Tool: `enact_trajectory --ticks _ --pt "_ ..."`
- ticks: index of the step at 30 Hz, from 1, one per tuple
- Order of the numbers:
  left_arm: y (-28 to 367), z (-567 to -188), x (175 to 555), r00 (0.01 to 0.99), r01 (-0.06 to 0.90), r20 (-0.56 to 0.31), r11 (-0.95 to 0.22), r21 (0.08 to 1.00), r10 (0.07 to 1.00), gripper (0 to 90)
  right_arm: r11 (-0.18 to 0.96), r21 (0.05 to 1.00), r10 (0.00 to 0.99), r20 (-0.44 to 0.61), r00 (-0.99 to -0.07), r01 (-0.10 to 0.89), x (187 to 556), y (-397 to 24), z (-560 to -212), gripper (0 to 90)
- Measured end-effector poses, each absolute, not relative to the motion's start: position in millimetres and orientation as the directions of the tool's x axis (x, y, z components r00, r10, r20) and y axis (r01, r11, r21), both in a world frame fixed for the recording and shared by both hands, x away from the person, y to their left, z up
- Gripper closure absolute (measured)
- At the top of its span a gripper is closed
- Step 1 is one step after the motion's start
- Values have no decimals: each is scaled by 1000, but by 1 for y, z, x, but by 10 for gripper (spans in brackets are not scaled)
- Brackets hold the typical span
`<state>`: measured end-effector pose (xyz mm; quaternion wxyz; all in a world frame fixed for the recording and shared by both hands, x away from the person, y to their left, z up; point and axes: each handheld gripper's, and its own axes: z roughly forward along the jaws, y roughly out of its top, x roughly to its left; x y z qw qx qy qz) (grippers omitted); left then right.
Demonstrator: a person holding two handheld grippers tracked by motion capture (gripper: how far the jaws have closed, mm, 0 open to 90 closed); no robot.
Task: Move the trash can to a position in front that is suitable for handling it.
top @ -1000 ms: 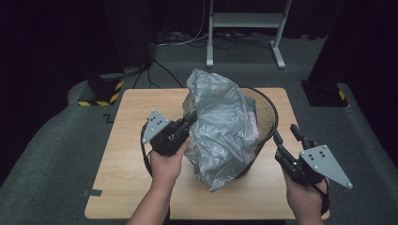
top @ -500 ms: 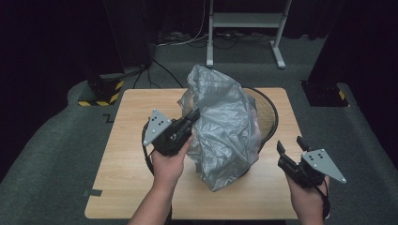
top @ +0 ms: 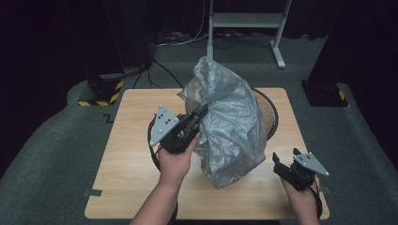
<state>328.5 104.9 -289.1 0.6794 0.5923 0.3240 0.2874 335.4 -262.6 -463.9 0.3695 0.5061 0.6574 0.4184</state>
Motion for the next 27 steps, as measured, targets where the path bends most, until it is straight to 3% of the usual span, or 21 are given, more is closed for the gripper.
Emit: enact_trajectory --ticks 8,27 --pt "100 -278 324 640 -70 -69 148 987 765 889 131 905 984 -67 -167 404 342 -267 -480 214" --pt "120 -244 314 621 -176 -58 211 961 781 889 165 901 975 -89 -203 400 341 -261 -487 214"
